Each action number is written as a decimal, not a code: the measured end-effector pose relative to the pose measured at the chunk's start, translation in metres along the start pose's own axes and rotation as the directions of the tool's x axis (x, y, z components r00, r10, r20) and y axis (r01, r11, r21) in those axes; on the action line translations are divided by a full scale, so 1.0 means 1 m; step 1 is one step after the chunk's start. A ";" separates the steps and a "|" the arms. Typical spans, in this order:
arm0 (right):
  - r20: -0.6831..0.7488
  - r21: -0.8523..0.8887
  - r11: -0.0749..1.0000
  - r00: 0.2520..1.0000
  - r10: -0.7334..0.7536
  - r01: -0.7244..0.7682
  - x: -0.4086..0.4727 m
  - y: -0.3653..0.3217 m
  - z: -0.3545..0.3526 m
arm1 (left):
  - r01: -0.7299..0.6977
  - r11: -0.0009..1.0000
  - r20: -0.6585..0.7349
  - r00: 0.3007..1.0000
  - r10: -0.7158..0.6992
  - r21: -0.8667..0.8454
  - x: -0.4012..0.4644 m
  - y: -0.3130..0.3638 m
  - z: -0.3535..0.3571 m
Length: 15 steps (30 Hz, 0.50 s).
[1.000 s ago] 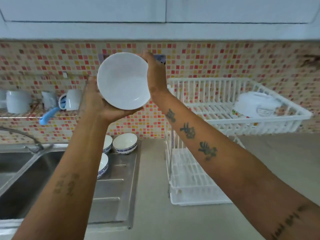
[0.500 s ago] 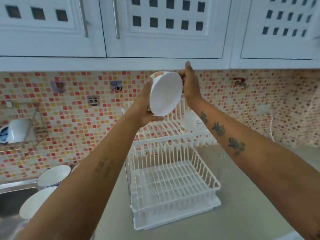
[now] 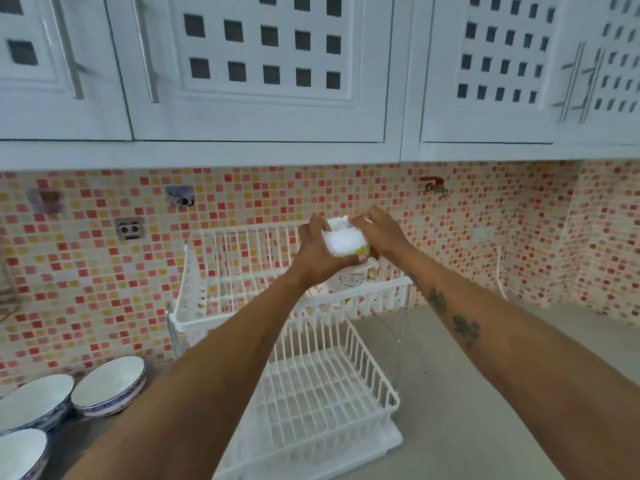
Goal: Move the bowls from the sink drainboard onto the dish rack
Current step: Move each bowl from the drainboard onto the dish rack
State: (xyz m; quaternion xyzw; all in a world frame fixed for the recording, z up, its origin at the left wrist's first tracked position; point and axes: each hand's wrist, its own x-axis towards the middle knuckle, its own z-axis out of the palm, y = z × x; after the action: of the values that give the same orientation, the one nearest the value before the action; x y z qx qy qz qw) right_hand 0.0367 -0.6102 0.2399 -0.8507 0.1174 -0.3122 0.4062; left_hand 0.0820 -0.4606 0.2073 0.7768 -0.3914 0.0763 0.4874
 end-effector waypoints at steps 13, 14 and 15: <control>0.048 0.029 0.997 0.996 0.077 -0.078 -0.005 0.019 0.022 | 0.073 0.995 0.015 0.997 -0.074 0.071 0.001 -0.019 0.001; 0.057 0.021 0.996 0.995 0.084 -0.085 -0.005 0.019 0.023 | 0.074 0.994 0.017 0.997 -0.075 0.079 0.001 -0.020 0.002; 0.078 0.006 0.996 0.993 0.088 -0.089 -0.006 0.018 0.023 | 0.074 0.993 0.020 0.997 -0.076 0.087 0.000 -0.020 0.002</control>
State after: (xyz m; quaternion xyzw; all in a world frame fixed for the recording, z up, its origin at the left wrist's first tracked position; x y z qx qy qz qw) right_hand 0.0475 -0.6051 0.2127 -0.8542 0.1377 -0.2613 0.4278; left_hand 0.0954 -0.4582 0.1923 0.8120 -0.3640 0.0659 0.4514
